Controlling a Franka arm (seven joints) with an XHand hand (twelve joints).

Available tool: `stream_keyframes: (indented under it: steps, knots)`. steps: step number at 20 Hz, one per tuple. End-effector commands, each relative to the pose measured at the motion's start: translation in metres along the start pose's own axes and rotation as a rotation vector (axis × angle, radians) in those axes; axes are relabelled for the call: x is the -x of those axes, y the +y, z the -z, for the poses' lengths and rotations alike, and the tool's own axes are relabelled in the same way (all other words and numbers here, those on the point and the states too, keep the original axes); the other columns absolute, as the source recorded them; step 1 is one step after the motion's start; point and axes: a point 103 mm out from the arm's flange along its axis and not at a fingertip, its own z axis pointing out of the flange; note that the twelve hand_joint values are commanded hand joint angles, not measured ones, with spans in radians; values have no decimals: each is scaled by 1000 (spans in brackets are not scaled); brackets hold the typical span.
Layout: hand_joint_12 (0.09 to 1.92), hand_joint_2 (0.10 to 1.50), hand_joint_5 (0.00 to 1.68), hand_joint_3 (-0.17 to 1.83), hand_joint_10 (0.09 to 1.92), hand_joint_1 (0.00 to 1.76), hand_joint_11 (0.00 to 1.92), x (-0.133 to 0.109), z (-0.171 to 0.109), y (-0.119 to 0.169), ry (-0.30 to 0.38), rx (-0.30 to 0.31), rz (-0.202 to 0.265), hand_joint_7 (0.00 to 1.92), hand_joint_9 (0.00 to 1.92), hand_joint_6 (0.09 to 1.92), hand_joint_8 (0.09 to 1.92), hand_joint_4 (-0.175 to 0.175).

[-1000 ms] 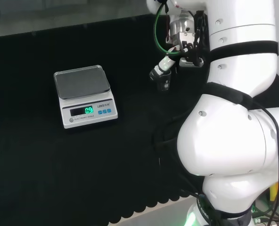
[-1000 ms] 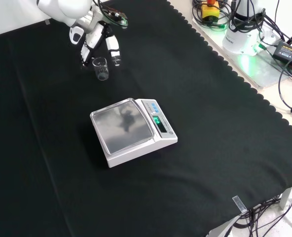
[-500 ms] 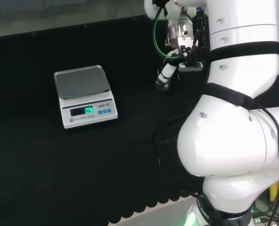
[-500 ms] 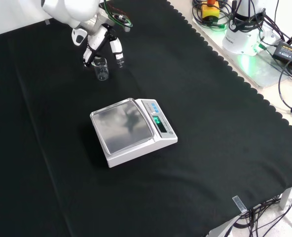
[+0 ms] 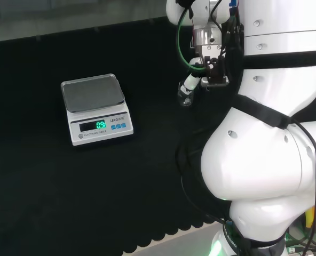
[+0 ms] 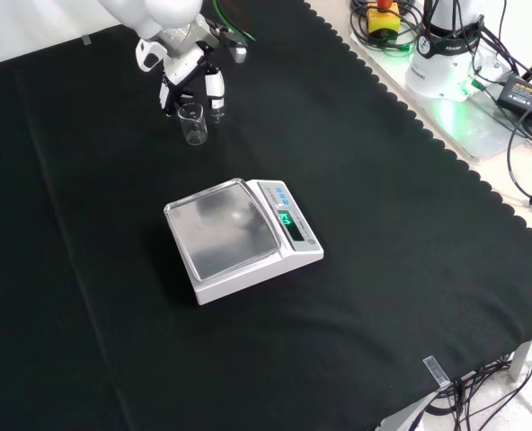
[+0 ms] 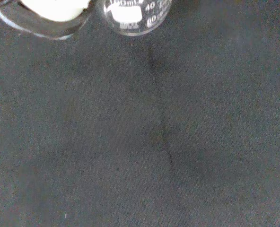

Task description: Pick up the beaker.

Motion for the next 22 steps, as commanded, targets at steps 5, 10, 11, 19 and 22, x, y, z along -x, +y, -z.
stream_keyframes:
  steps: [5,10,11,19,22]
  knots:
    - [868,625,883,428,478,937,1228,-22,8,5,-33,173,-76,899,1094,890,891,-165]
    - [795,601,1081,502,401,995,1312,-24,10,4,-38,185,-76,993,1188,768,876,-175]
    - [789,601,1100,510,393,1004,1321,-24,11,4,-35,184,-76,1006,1198,754,874,-175]
    - [779,603,1127,526,380,1014,1334,-32,51,-23,-38,206,-37,1029,1215,735,876,-175]
    - [777,605,1127,530,377,1009,1330,-39,73,-38,-37,198,-21,1029,1215,734,877,-175]
